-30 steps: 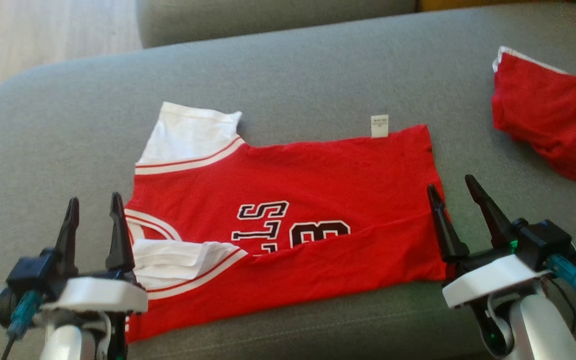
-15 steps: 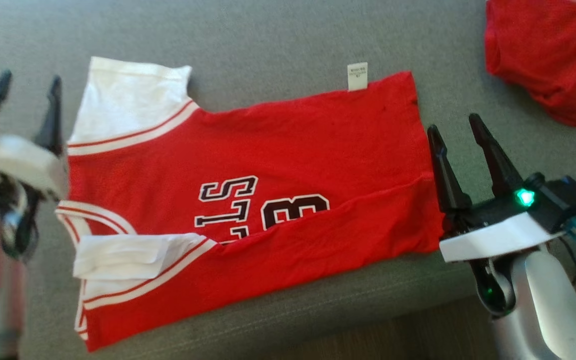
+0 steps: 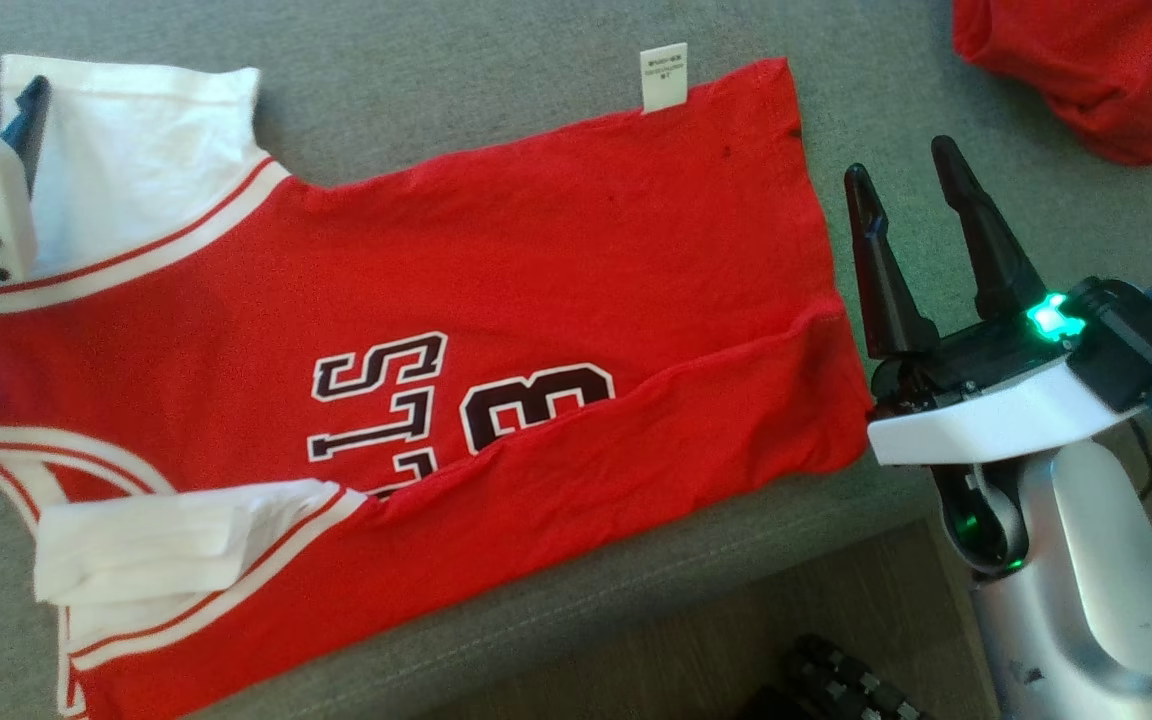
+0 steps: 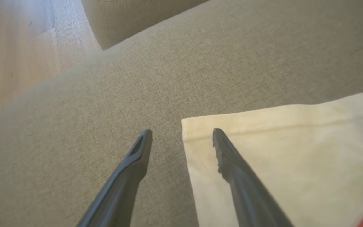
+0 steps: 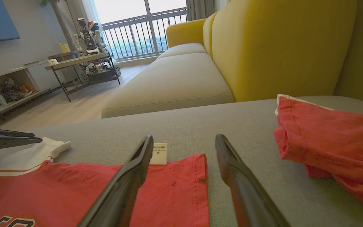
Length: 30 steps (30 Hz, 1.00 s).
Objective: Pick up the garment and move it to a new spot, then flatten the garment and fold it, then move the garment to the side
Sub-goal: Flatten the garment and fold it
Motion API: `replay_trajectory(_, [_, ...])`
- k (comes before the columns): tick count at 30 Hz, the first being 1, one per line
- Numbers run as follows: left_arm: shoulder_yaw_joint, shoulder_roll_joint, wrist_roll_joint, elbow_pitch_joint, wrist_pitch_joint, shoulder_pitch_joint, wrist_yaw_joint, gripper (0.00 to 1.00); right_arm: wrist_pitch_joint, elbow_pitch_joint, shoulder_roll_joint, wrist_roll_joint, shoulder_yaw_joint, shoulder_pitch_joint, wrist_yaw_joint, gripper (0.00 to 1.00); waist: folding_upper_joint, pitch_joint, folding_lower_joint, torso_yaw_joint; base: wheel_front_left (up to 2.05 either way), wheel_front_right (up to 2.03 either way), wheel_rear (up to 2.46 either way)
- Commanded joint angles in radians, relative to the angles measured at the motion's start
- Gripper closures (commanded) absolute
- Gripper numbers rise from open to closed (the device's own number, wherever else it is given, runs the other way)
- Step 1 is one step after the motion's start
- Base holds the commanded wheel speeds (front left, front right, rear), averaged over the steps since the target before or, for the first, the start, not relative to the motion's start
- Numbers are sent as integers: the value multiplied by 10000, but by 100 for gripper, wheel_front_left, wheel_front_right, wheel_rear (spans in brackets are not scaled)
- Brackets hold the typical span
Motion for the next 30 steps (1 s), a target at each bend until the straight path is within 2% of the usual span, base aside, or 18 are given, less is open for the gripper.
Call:
replay_trajectory(1, [214,654,-10,-70,60,-508,14,0,-86,-237,16,128,190,-138,-4,0,0,128,-2,-124,0,0,0])
replay_trajectory(14, [-817,810,-639,1253,531,-1242,13,0,-92,66,16,176,-64,-238,-4,0,0,177,-2,-254,0,0,0])
replay_trajectory(15, [-916,811,-790,1276,591,-1239,12,14,-92,106,16,159,-82,-240,-4,0,0,161,-2,-244,0,0,0])
replay_trajectory(17, [-1144,815,-1109,1229,673,-1216,12,100,-92,188,16,126,-130,-255,-4,0,0,123,-2,-212,0,0,0])
replay_trajectory(22, [-1269,808,-1699,1189,419,-1223,12,100,-92,372,16,22,-252,-265,-4,0,0,-5,-2,-73,0,0,0])
replay_trajectory(26, [-1166,739,-1710,1133,-490,-1171,29,100,-92,762,16,112,-408,-323,-4,0,0,-268,-2,194,0,0,0])
replay_trajectory(30, [-1061,385,-1767,765,-1539,-888,208,100,146,1197,16,294,-630,-641,-4,0,0,-627,-2,740,0,0,0])
